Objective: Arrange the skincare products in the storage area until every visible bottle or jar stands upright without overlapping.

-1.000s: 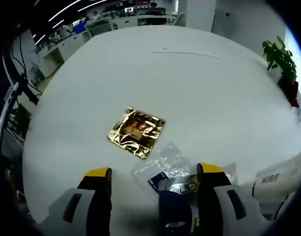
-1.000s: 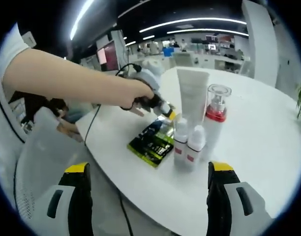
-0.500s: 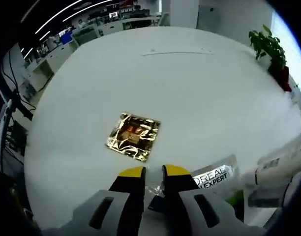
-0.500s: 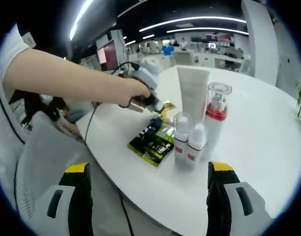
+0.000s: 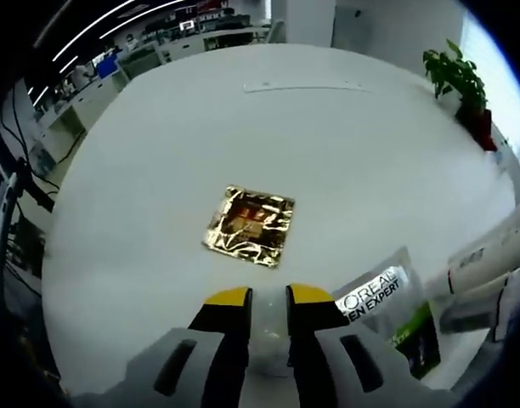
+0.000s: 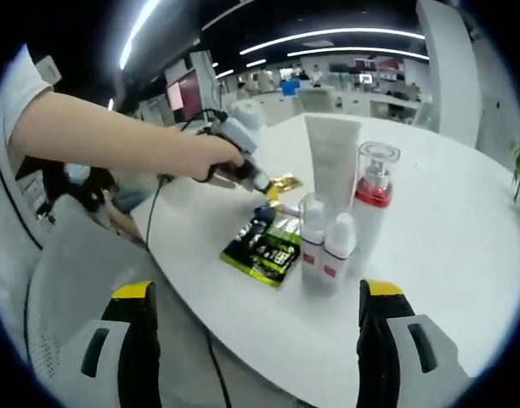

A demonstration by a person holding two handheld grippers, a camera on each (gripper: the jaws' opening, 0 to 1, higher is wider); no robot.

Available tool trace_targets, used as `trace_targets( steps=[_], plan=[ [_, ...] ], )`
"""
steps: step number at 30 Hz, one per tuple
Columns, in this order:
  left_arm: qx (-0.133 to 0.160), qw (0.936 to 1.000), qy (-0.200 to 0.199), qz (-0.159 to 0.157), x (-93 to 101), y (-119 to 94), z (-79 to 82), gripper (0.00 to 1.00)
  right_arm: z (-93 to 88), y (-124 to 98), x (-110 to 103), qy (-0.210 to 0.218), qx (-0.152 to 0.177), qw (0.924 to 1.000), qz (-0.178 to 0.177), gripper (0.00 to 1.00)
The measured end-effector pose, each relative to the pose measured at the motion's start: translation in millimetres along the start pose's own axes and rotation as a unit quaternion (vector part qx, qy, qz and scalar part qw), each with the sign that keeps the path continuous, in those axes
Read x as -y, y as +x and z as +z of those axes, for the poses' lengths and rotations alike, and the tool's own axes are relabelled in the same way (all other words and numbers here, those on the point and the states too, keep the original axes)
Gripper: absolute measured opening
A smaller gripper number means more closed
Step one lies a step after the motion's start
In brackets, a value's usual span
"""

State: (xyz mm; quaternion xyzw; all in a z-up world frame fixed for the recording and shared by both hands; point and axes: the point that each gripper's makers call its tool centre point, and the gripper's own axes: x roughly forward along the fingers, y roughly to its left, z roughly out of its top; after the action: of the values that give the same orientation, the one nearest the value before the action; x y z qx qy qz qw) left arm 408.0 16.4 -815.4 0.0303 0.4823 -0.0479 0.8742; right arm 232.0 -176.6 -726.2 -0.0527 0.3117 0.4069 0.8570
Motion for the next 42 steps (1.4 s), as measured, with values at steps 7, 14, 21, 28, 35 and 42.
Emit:
trace_targets(
  steps=[7, 14, 21, 28, 35, 42],
  plan=[
    [0.048, 0.9982, 0.036, 0.001, -22.2, -13, 11.9, 0.18, -0.1, 1, -1, -0.001, 0.000, 1.0000, 0.003, 0.97],
    [0.049, 0.9885, 0.142, -0.019, -19.8, -17, -10.6, 0.22, -0.8, 2, -4, -0.008, -0.005, 0.9999, 0.009, 0.98],
    [0.048, 0.9855, 0.156, -0.046, -7.4, -3, -23.3, 0.25, -2.1, 2, -6, -0.015, -0.009, 0.9998, 0.010, 0.98],
    [0.051, 0.9823, 0.174, -0.047, 3.3, -2, -15.9, 0.24, -1.9, 2, -5, -0.015, -0.009, 0.9998, 0.008, 0.98],
    [0.052, 0.9804, 0.182, -0.054, 5.9, -2, -13.5, 0.26, -2.6, 3, -4, -0.013, -0.011, 0.9998, 0.007, 0.98],
    [0.048, 0.9696, 0.226, -0.080, 9.4, -6, -19.6, 0.25, -3.3, 3, -3, -0.012, -0.012, 0.9998, 0.006, 0.97]
  ],
)
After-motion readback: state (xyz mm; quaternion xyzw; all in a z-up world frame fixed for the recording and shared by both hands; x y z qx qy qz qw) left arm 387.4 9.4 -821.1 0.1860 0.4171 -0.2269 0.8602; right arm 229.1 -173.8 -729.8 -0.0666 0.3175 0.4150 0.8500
